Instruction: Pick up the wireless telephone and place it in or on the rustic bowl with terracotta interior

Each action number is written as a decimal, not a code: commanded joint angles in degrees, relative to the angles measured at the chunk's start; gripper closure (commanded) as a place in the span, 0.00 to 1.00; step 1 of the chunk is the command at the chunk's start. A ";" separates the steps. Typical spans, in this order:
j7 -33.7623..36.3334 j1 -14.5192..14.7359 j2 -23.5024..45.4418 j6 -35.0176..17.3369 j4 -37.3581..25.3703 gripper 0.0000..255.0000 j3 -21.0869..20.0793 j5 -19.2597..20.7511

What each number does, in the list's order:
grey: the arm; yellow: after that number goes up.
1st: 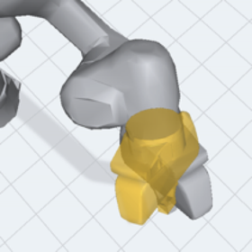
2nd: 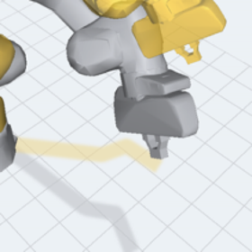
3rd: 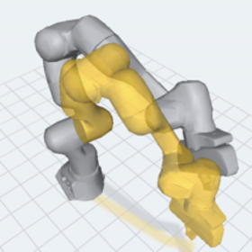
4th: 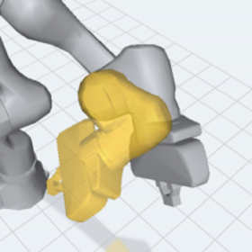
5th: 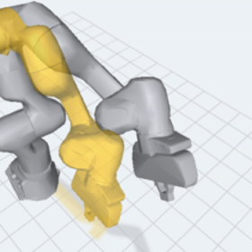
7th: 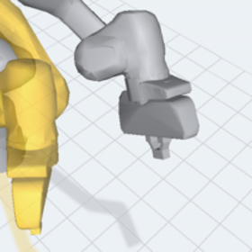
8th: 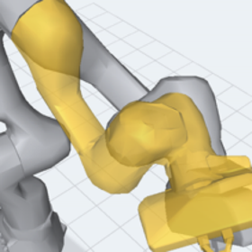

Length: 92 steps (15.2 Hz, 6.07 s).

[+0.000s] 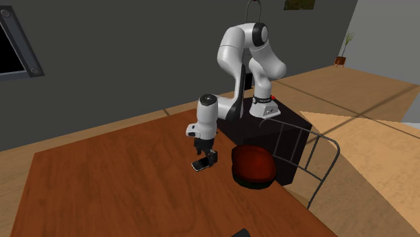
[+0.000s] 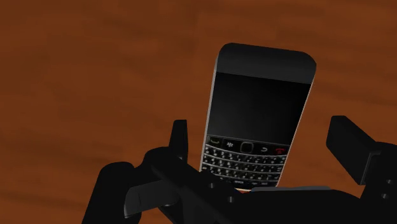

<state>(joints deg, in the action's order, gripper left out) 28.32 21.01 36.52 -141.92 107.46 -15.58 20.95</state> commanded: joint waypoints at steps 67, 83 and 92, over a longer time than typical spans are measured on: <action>11.79 7.56 -19.34 15.58 4.60 1.00 -10.55 -7.13; 20.03 12.52 -13.11 9.27 6.06 1.00 -10.13 -2.43; 20.67 12.88 -11.84 7.95 6.26 1.00 -9.63 -1.55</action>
<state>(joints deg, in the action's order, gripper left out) 48.99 33.89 24.68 -133.96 113.72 -25.21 19.40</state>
